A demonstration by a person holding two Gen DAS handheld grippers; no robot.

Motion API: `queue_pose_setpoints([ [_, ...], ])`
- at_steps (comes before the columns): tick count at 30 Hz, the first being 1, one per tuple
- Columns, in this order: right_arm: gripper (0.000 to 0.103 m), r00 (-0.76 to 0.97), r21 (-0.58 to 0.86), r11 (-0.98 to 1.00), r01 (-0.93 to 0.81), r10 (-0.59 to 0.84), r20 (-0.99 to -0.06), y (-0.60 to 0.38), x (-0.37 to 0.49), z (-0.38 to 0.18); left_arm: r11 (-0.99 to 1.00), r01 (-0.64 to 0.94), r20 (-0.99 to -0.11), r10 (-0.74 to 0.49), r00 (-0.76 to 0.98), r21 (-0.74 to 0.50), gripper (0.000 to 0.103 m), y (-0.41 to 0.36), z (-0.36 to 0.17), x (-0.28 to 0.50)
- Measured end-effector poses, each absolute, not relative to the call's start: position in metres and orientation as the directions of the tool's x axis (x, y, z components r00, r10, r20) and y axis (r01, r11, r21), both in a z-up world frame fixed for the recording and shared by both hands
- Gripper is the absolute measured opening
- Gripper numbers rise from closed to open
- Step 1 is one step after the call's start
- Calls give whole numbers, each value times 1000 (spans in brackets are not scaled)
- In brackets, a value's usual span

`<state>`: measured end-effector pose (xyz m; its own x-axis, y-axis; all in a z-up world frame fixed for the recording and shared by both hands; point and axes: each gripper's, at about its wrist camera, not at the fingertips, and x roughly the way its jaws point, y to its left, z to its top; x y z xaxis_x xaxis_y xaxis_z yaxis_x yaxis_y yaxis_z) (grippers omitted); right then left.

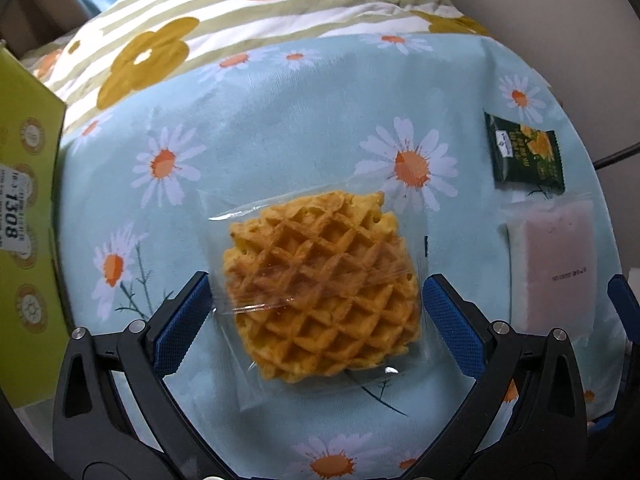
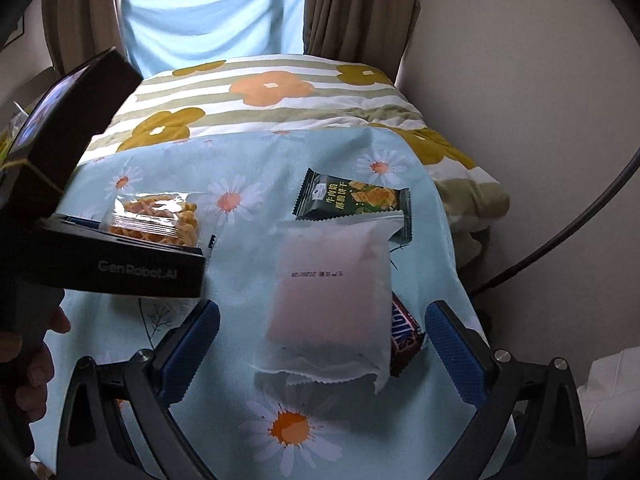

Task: Organize snacks
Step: 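Grasp the waffle pack with the left tool while the right grasps the pink cake pack, then lift both packs and carry them over the box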

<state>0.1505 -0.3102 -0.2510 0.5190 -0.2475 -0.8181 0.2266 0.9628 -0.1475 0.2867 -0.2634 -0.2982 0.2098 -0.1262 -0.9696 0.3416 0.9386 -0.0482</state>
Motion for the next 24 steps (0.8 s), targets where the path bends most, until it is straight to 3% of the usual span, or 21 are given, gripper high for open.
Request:
queue_pose_setpoints([
  [5, 102, 521, -196, 957, 214, -282, -806, -306, 156, -255, 925, 378, -963, -141, 232, -44, 102, -264, -300, 287],
  [7, 102, 519, -203, 956, 211, -286, -806, -305, 159, -259, 918, 394, -959, -146, 243, -40, 98, -265, -299, 287],
  [9, 102, 515, -206, 955, 212, -289, -807, -305, 162, -261, 906, 422, -954, -158, 254, -38, 85, -268, -296, 286],
  [12, 97, 509, -216, 952, 215, -298, -808, -306, 165, -263, 888, 458, -954, -176, 244, -47, 77, -269, -291, 287],
  [19, 96, 501, -225, 950, 218, -307, -809, -308, 172, -269, 896, 434, -952, -207, 227, -91, 70, -257, -286, 291],
  [20, 94, 500, -224, 950, 217, -306, -810, -308, 172, -270, 897, 432, -950, -210, 231, -93, 70, -256, -285, 290],
  [22, 78, 488, -222, 952, 213, -300, -819, -307, 174, -274, 896, 435, -949, -213, 233, -95, 69, -255, -285, 289],
  [24, 73, 474, -230, 950, 213, -306, -825, -308, 176, -278, 895, 435, -947, -219, 234, -100, 69, -254, -284, 288],
])
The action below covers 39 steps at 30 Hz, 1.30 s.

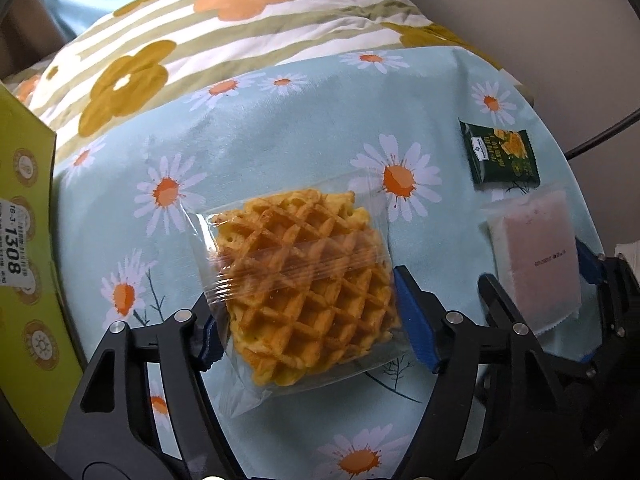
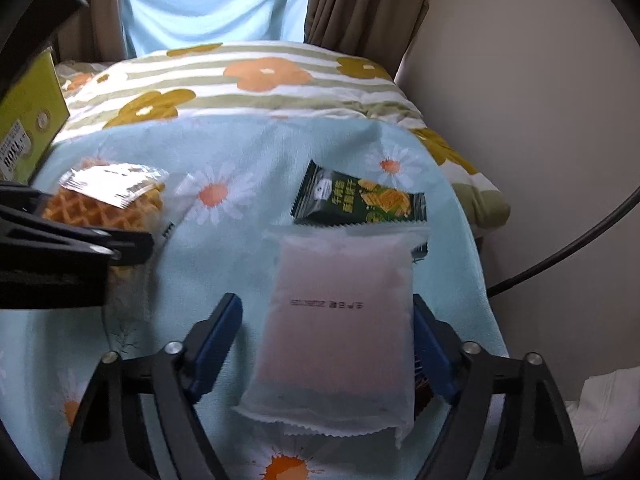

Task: Organize snacks
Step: 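Lift both packs and carry them over the box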

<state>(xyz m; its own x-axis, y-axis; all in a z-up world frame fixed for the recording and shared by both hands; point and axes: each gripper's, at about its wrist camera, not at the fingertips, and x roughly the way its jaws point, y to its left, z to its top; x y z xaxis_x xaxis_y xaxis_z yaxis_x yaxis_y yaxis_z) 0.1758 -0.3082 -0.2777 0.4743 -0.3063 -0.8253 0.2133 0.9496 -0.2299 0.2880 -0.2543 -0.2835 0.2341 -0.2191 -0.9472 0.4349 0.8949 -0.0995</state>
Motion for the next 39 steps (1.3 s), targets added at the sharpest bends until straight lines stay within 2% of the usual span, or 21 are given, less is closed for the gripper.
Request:
queue_pose_setpoints([
  [3, 62, 479, -245, 945, 218, -322, -817, -310, 176, -278, 896, 432, -944, -225, 239, -104, 69, -252, -281, 286],
  [4, 61, 482, -244, 946, 213, -319, -816, -311, 176, -277, 896, 432, -944, -225, 241, -103, 69, -252, -281, 285],
  [16, 58, 512, -142, 966, 215, -236, -826, -318, 171, -261, 903, 409, -928, -259, 270, -133, 69, -240, -261, 277],
  [23, 58, 590, -94, 982, 163, -174, -789, -311, 173, -212, 918, 360, -879, -304, 367, -167, 69, -217, -204, 264],
  [30, 58, 690, -38, 999, 6, -32, -723, -279, 191, -141, 945, 251, -807, -313, 500, -211, 69, -155, -128, 258],
  [39, 58, 712, 64, 980, -186, 180, -679, -188, 229, -87, 973, 91, -744, -222, 630, -213, 69, -29, -69, 269],
])
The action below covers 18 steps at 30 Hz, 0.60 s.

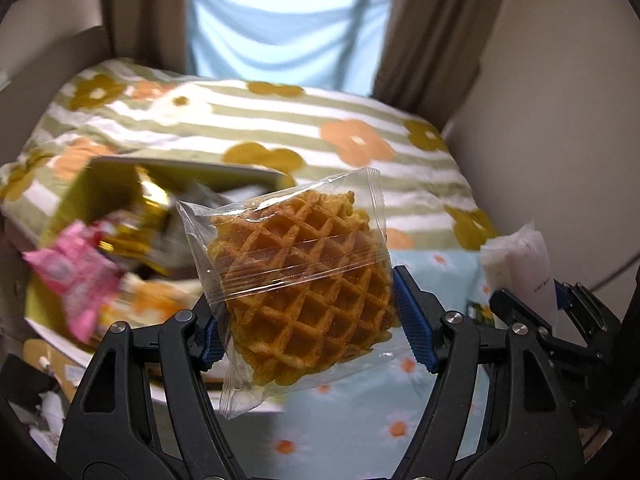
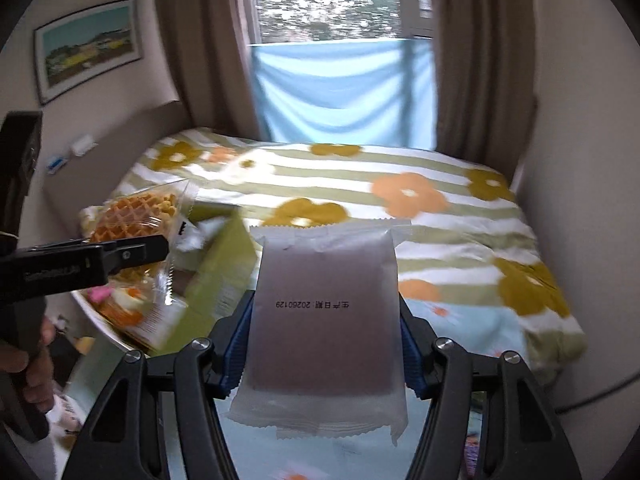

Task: Organize snacks
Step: 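Lift both packs and carry them over the box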

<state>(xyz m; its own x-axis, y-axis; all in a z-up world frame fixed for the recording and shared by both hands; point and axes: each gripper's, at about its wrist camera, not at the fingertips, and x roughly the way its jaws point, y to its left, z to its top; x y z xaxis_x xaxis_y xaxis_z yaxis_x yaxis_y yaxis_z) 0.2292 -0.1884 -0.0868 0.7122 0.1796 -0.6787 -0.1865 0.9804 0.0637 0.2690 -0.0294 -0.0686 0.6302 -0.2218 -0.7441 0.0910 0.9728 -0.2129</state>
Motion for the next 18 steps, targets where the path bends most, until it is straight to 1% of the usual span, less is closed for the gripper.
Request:
queue_pose_setpoints([
  [4, 58, 703, 104, 969, -223, 234, -672, -143, 247, -81, 979, 49, -746, -184, 640, -199, 69, 31, -61, 283],
  [8, 58, 681, 151, 957, -246, 282, -676, -98, 268, -86, 981, 21, -760, -164, 630, -194, 69, 82, -66, 298],
  [12, 58, 659, 168, 950, -263, 304, -688, -50, 291, -95, 982, -4, -781, -148, 607, -189, 69, 130, -80, 314],
  [18, 58, 619, 185, 952, -245, 301, -725, -8, 314, -115, 983, 4, -823, -154, 546, -181, 69, 165, -116, 345],
])
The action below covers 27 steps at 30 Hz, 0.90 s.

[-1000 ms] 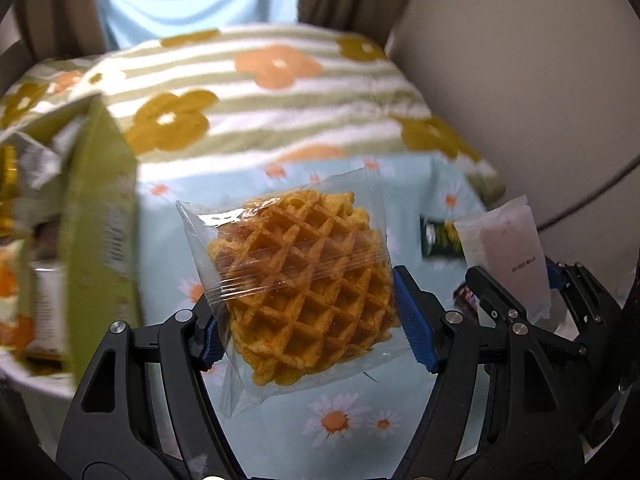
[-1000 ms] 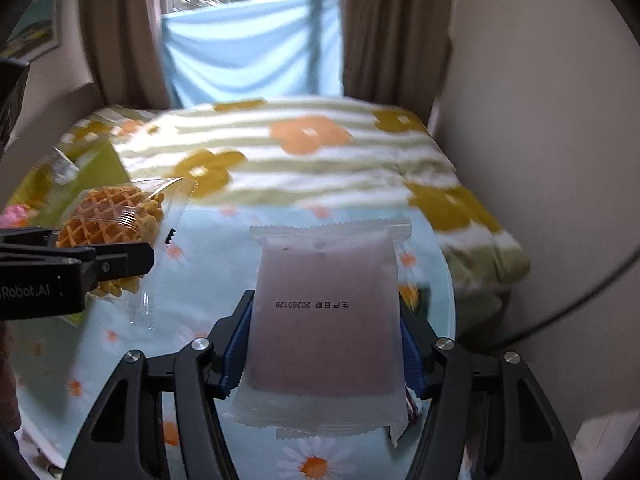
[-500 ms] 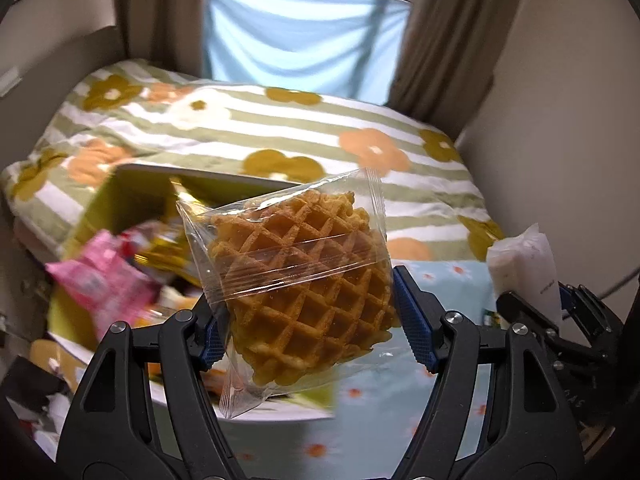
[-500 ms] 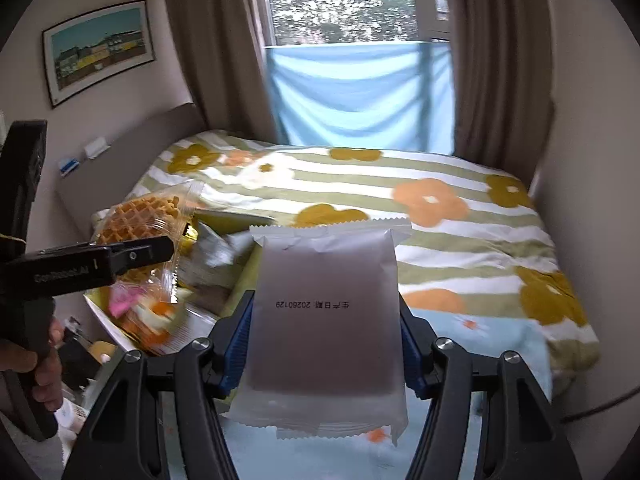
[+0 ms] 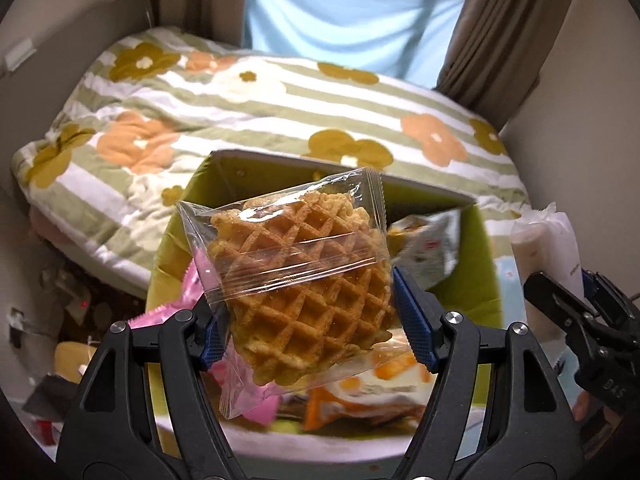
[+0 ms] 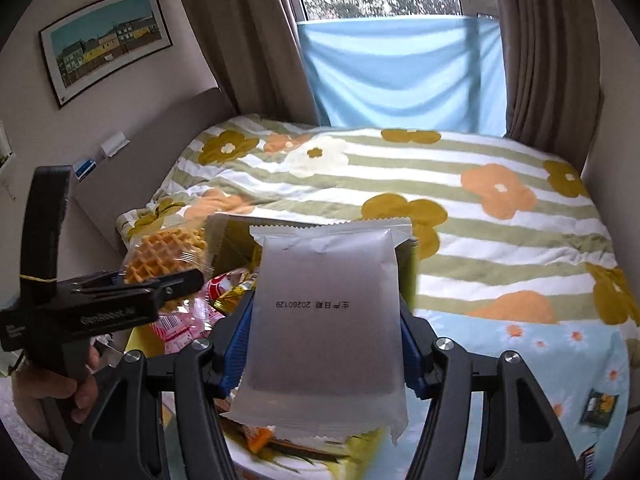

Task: Organize snacks
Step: 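Lift both packs and carry them over the box, then release the waffle pack and pink cake pack into the box with both tools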

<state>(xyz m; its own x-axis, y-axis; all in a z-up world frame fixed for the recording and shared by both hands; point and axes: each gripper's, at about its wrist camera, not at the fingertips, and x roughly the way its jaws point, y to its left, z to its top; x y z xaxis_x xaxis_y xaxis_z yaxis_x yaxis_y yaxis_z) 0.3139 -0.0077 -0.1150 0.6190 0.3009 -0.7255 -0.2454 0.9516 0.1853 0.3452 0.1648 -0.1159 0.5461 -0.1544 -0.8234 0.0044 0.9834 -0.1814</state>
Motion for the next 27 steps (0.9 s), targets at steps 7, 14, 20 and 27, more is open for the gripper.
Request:
queue_pose_setpoints([
  [7, 58, 591, 186, 966, -180, 257, -765, -1, 323, -131, 986, 75, -850, -166, 500, -149, 100, 165, -142, 367],
  [14, 58, 564, 190, 971, -147, 240, -790, -8, 322, -138, 983, 70, -842, -182, 508, -170, 103, 177, -144, 355],
  [20, 58, 541, 221, 962, -160, 273, -796, -9, 321, -146, 991, 30, -844, -130, 520, -134, 103, 186, -138, 337],
  [27, 90, 509, 225, 960, -167, 280, -814, -9, 321, -153, 990, 3, -847, -121, 518, -139, 103, 183, -137, 327],
])
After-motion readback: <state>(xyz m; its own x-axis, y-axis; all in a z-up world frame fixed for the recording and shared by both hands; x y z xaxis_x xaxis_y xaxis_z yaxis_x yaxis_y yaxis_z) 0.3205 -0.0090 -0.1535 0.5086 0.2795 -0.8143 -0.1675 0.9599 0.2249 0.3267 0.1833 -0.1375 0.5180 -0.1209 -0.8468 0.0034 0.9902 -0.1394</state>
